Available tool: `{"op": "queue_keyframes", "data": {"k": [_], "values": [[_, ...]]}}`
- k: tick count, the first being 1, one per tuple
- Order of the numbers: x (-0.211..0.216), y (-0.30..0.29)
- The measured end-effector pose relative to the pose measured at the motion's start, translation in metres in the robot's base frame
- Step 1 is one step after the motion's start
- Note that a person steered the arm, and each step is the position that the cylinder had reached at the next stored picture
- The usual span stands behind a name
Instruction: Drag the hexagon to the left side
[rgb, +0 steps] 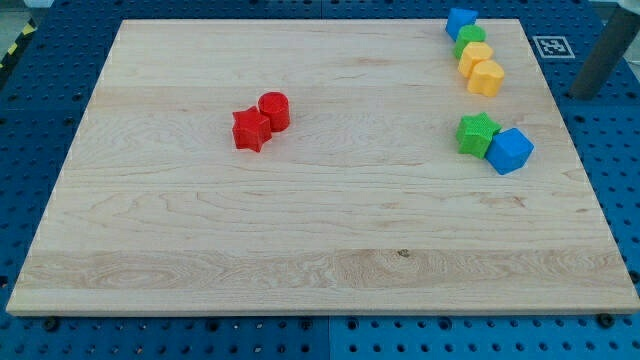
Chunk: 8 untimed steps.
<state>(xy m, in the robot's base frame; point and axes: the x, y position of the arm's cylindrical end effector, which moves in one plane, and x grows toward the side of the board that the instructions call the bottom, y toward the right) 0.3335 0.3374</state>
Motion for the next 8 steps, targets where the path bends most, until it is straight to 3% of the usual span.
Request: {"op": "queue_keyframes", "data": {"k": [1,5,8], "values": [[-0.041,-0.028],[-0.042,-0.152],[-0.057,-0.183]]}}
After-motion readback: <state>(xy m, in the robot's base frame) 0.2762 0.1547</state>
